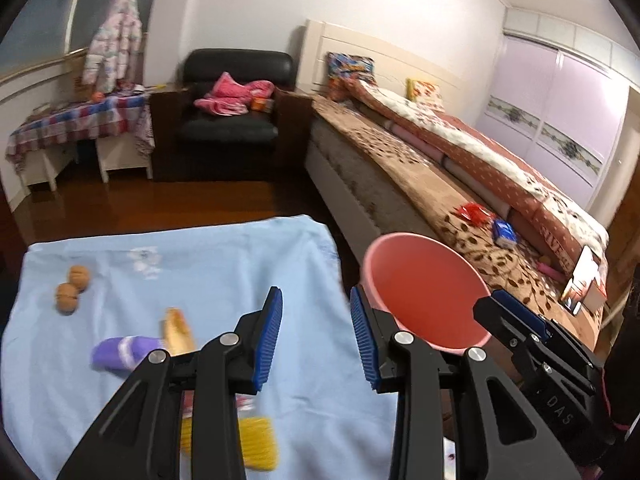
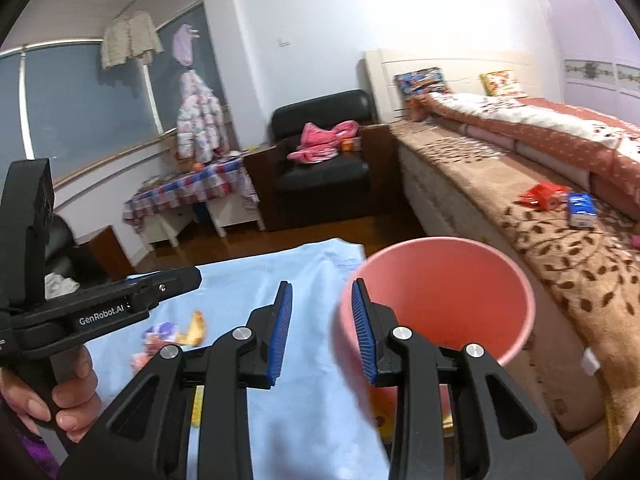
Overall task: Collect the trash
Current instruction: 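Move both grippers back toward the table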
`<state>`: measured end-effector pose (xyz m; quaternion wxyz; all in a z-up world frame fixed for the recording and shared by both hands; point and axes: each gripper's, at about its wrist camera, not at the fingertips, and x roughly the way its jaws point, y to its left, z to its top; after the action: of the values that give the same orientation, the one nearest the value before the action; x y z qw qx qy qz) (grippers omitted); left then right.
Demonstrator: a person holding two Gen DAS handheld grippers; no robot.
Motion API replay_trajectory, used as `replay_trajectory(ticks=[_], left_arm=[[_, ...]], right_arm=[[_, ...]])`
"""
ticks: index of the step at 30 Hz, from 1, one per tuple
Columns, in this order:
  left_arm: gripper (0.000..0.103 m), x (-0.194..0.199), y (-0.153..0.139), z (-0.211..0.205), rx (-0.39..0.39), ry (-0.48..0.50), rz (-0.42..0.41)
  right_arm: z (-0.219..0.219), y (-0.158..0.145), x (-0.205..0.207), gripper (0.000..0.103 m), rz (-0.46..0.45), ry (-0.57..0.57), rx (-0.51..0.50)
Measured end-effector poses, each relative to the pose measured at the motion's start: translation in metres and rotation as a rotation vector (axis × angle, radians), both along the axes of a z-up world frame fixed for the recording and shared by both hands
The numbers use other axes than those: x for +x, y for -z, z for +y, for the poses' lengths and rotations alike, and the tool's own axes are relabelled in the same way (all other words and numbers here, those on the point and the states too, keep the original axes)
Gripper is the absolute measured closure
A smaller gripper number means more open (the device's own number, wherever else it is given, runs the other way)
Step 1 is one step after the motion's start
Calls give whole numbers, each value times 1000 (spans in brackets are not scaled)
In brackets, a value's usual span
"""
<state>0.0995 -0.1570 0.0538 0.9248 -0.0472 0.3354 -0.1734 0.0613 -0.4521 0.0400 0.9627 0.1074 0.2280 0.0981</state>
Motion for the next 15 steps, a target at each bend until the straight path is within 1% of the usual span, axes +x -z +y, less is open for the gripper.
replay_trajectory(ticks=[2, 5, 7, 10, 11, 15], left_arm=[[63, -6, -3, 20, -3, -28, -9], [62, -14, -6, 49, -8, -74, -28], [61, -20, -7, 69, 0, -104, -39], [61, -29, -5, 101, 20, -154, -55], [61, -32, -4, 113, 28, -175, -59], [61, -42, 6, 155, 38, -245, -50]], right_arm=[[11, -1, 2, 72, 12, -43, 6], [35, -2, 4, 72, 19, -114, -6], [48, -1, 5, 72, 27, -150, -12], [68, 1, 5, 72, 51, -239, 5], [78, 4, 7, 72, 75, -281, 4], [105, 12, 10, 72, 141, -349, -9]])
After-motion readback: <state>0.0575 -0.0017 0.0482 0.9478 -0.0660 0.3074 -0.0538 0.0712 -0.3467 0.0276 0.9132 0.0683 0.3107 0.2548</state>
